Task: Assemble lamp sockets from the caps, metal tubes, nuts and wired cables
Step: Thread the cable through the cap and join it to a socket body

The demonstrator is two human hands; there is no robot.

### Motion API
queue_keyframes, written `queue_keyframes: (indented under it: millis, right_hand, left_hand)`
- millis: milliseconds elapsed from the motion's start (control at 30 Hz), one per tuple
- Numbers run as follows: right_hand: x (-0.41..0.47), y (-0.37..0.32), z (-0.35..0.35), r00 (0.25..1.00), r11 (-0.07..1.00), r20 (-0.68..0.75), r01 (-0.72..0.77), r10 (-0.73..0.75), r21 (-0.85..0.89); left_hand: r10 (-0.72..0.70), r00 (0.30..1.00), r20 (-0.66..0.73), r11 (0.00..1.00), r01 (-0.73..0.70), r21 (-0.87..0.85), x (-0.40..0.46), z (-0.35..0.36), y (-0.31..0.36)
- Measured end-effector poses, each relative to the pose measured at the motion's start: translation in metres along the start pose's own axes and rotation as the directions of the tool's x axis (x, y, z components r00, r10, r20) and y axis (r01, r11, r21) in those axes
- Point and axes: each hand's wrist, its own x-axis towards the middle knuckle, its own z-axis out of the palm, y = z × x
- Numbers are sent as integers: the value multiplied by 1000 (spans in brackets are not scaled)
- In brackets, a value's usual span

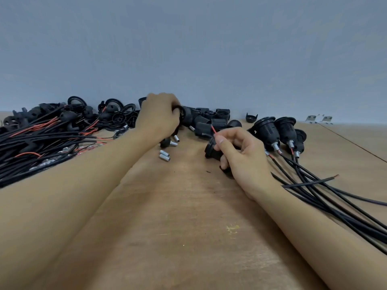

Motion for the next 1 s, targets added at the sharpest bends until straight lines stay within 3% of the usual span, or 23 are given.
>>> queue_keyframes:
  millis: [67,167,267,367,433,500,633,767,1000]
  right_hand:
    - [0,0,1,1000,1000,10,2,-2,-27]
    - [-3,-1,4,998,999,64,-27,29,-24]
    - [-10,-6,8,987,999,154,-44,45,-5]
    - [-17,-12,13,967,1000,255,-5,2,10]
    - [-21,-15,16,964,999,265,25,-30,22]
    - [-23,-16,17,968,997,238,74,-75,12]
    - [-24,-20,15,968,990,207,139,-141,23]
    - [-26,-21,16,964,981,183,193,-192,15]
    - [-28,-20,19,936,950,194,309,-295,-42]
  left_hand:
    - [-151,988,-32,924,129,-360,-22,-17,2]
    - [-318,926,204,505,347,-790,-75,-32,3]
    - [-274,864,423,178,478,-860,-111,-36,2]
    - [-150,759,633,-175,610,-773,-115,-39,2]
    - [-72,728,682,-310,634,-709,-111,-41,1]
    - [-46,711,702,-274,667,-693,-107,-36,0]
    - [-93,718,690,-99,683,-724,-103,-23,0]
    - [-21,744,668,85,667,-740,-101,-18,5]
    - [5,735,678,189,666,-722,-102,-17,5]
